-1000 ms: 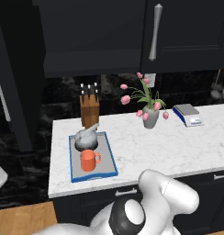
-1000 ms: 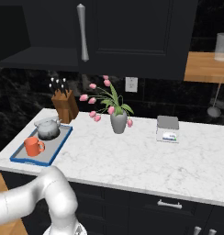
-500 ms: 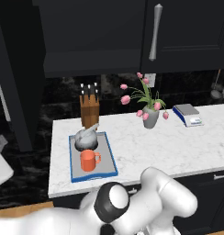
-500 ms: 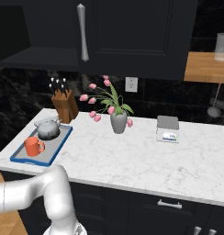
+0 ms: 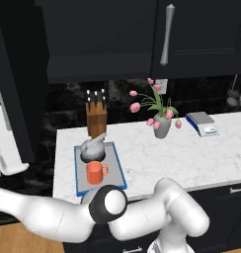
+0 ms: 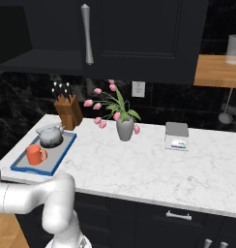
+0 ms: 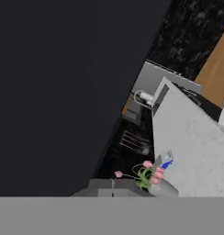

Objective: Pick the kettle from the counter and place it on the tray. Then pick the mug from the cabinet and place it on the tray. Then close the cabinet doors.

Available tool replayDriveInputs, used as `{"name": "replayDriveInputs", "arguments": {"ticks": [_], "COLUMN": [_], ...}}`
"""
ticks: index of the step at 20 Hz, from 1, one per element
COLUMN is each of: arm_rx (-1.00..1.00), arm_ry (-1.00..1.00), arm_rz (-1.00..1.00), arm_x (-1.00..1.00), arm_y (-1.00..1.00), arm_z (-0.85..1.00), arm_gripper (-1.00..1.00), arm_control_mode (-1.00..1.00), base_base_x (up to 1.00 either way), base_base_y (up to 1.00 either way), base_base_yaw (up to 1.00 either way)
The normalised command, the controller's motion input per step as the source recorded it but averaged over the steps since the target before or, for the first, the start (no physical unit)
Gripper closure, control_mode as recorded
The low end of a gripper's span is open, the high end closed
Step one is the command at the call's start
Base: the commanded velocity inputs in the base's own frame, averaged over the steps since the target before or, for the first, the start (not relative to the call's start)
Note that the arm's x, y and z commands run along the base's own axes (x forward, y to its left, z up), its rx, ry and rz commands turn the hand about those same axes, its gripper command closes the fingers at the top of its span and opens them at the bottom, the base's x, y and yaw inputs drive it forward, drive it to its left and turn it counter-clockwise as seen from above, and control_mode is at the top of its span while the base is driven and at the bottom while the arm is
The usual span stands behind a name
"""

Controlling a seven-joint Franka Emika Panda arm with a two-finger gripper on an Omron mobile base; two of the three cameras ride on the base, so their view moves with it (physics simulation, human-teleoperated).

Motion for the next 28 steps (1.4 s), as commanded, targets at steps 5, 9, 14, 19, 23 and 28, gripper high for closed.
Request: {"name": "replayDriveInputs", "arguments": {"ticks": [5,9,14,19,23,28], "arm_rx": [-0.05,-0.08,-0.10,-0.16,-0.18,-0.20], "arm_ry": [-0.29,-0.37,-0.38,-0.29,-0.19,-0.14], "arm_rz": [-0.17,-0.08,-0.01,0.04,0.24,0.33], "arm_x": [0.37,0.07,0.00,0.04,0.05,0.20], "arm_y": [-1.00,-1.00,-1.00,-0.95,-0.87,-0.77], "arm_z": [0.00,0.17,0.12,-0.02,-0.22,-0.36], "arm_gripper": [1.00,1.00,1.00,1.00,1.00,1.00], "arm_control_mode": [-1.00,-1.00,-1.00,-1.00,-1.00,-1.00], "base_base_x": [0.00,0.00,0.00,0.00,0.00,0.00], "base_base_y": [0.00,0.00,0.00,0.00,0.00,0.00], "base_base_yaw": [0.00,0.00,0.00,0.00,0.00,0.00]}}
